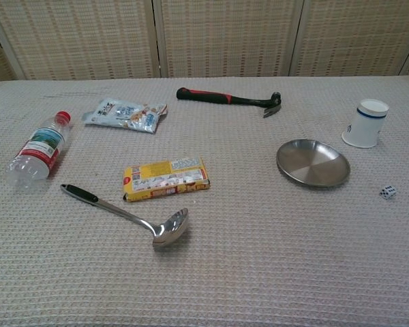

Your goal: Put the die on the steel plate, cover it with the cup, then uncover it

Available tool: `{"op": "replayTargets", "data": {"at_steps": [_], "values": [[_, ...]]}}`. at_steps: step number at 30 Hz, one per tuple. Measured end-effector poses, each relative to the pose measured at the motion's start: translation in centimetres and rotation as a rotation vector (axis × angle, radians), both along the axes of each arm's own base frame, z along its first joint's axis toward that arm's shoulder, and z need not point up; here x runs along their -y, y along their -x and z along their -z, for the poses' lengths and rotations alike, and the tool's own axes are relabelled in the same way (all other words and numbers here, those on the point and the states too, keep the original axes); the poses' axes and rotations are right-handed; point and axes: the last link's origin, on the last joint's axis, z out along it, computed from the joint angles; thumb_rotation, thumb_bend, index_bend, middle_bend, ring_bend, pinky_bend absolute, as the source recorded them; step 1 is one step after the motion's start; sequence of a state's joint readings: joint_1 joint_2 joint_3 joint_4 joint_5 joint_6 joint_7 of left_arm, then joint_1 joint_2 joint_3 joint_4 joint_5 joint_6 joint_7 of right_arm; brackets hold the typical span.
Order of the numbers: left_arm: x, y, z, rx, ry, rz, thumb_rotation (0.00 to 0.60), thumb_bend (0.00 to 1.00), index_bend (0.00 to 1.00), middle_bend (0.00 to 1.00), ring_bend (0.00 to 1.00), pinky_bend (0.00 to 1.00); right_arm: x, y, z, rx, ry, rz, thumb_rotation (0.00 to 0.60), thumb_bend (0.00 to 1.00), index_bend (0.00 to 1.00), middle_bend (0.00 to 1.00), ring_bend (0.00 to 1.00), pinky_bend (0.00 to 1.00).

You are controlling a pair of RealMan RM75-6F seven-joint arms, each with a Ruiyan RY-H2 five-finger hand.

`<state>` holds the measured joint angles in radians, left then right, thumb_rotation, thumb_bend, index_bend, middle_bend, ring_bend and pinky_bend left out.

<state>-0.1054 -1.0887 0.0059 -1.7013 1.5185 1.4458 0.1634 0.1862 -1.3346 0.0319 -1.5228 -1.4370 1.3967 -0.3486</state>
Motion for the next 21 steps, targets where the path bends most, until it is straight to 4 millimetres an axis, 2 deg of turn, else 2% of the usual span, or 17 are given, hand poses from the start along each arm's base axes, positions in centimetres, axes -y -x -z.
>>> {"op": "replayTargets", "data": {"at_steps": [2,5,12,15,21], "values": [[0.0,0.0,-0.1,0.003,-0.004,0.000,0.600,0.34,0.24,0.28,0.23,0.25,0.3,-0.1,0.1,-0.016,0.002,-0.037,0.600,0.11,0.41,0.82,0.69,0.86],[-0.1,0.1,0.0,-0.001,-0.002,-0.007,0.600,0.34,0.24,0.29,0.23,0.25,0.9,-0.1,0.2,-0.037,0.006,-0.112,0.600,0.11,0.47,0.88,0.75,0.94],[-0.1,0.2,-0.1,0.006,-0.002,-0.018,0.600,0.34,0.24,0.29,0.23,0.25,3.6,-0.4,0.8,-0.008,-0.074,-0.216,0.600,0.23,0.49,0.91,0.78,0.97],[-0.2,0.2,0.0,0.005,0.001,-0.019,0.600,0.34,0.24,0.29,0.23,0.25,4.5,-0.5,1.4,-0.021,-0.128,-0.207,0.600,0.25,0.49,0.91,0.78,0.97],[-0.2,0.4,0.0,0.005,0.005,-0.029,0.600,0.34,0.24,0.29,0.23,0.26,6.2,-0.3,2.2,-0.050,-0.239,-0.135,0.600,0.30,0.43,0.91,0.78,0.97]]}}
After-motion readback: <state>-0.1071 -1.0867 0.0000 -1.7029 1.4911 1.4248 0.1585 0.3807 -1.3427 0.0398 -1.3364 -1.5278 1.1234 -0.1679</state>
